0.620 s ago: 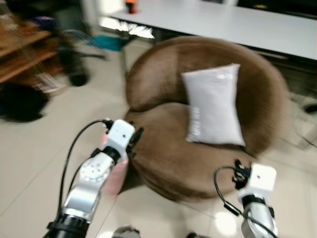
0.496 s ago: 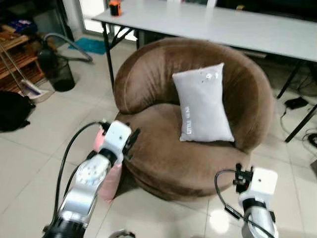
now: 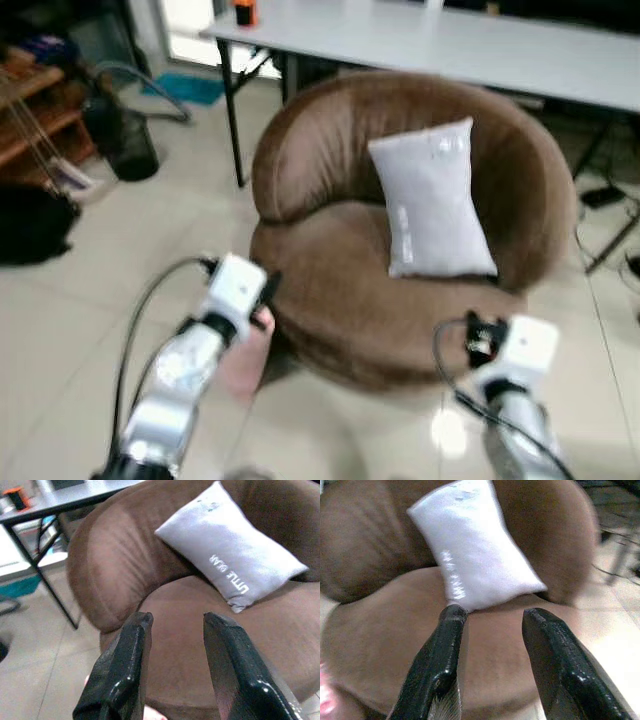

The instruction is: Move the pillow to the sofa from floor

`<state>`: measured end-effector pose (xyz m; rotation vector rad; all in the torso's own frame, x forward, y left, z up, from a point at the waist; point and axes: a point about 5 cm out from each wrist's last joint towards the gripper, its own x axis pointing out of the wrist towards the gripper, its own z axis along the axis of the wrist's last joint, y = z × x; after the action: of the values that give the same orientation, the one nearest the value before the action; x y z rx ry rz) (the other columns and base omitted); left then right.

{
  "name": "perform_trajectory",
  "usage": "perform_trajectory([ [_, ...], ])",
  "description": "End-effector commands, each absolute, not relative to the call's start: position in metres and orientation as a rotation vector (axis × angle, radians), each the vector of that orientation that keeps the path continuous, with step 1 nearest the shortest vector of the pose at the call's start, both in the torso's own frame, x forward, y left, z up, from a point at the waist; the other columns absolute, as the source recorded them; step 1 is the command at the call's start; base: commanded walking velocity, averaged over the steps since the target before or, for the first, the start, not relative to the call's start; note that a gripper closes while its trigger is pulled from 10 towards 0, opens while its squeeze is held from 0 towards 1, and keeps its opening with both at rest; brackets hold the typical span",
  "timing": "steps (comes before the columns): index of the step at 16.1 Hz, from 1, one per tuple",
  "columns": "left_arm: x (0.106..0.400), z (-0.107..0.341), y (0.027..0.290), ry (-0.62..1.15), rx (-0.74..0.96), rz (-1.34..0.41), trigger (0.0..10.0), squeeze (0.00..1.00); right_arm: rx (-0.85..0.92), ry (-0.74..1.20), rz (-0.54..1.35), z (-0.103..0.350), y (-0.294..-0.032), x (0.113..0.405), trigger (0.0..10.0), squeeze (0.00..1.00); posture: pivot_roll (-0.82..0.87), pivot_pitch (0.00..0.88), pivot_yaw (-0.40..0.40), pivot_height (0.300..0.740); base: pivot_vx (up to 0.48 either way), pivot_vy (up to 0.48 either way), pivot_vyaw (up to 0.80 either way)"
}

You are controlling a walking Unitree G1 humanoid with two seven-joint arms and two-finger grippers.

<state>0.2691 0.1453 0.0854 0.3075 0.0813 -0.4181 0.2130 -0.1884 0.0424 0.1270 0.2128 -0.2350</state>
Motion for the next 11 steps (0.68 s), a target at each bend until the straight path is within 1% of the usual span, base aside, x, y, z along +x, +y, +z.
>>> perform_trajectory([
  [1, 0.2729, 0.0888, 0.15, 0.075, 0.328, -0.411, 10.0, 0.0, 0.146, 0.228, -0.235, 0.041, -0.1864, 0.2127, 10.0, 0.0, 0.06, 0.043, -0.038, 0.74, 0.0, 0.386, -0.78],
  [5, 0.2796, 0.0911, 0.1505, 0.071, 0.338, -0.423, 10.0, 0.0, 0.148, 0.236, -0.235, 0.0417, -0.1883, 0.2131, 10.0, 0.0, 0.05, 0.044, -0.036, 0.74, 0.0, 0.389, -0.78],
  [6, 0.2802, 0.0907, 0.1519, 0.074, 0.337, -0.412, 10.0, 0.0, 0.149, 0.233, -0.232, 0.0422, -0.1883, 0.2122, 10.0, 0.0, 0.05, 0.044, -0.036, 0.74, 0.0, 0.39, -0.46],
  [11, 0.2768, 0.0868, 0.15, 0.085, 0.329, -0.412, 10.0, 0.0, 0.161, 0.245, -0.254, 0.0403, -0.1915, 0.2052, 10.0, 0.0, 0.05, 0.044, -0.033, 0.74, 0.0, 0.464, 0.0],
])
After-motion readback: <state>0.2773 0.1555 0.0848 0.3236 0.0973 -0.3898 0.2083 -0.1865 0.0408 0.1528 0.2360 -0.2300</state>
